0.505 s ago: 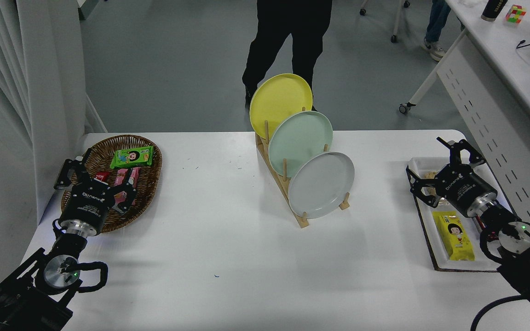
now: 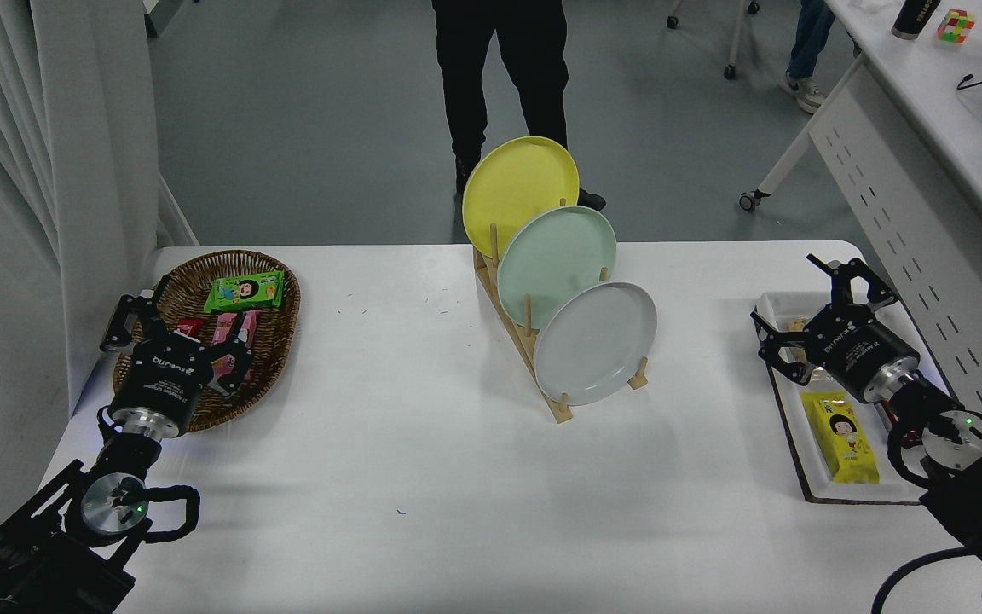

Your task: Place the plate on the table

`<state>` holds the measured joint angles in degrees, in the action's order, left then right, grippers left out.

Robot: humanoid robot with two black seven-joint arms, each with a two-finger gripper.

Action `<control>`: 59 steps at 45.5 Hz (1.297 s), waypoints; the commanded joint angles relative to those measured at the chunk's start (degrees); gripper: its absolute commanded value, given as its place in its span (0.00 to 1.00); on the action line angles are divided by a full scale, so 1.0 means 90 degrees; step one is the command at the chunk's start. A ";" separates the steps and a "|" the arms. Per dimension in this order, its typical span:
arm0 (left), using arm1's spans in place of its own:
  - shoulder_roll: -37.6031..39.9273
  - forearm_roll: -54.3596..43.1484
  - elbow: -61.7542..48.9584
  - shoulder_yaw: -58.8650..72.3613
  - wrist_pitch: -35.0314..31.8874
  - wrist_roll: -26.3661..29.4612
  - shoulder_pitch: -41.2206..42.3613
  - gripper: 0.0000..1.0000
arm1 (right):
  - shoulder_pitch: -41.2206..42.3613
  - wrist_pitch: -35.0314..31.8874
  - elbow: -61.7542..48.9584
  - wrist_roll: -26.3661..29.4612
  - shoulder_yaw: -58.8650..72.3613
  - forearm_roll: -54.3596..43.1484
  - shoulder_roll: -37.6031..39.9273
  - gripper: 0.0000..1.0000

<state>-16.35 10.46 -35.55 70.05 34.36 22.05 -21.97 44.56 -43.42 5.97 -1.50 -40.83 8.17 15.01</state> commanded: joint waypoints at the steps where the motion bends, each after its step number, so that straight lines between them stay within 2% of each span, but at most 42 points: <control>1: 0.0000 0.0000 0.0004 0.0000 0.0001 0.0001 0.0000 0.98 | -0.0029 0.0000 0.0021 0.0000 0.0064 -0.0097 -0.0027 1.00; 59: 0.0000 0.0000 0.0004 0.0000 0.0001 0.0001 0.0000 0.98 | 0.0225 0.0078 0.0040 0.0010 0.0581 -0.0155 -0.0144 1.00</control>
<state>-16.35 10.46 -35.53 70.05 34.37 22.05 -21.97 46.05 -43.05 6.39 -1.41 -36.55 7.15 13.42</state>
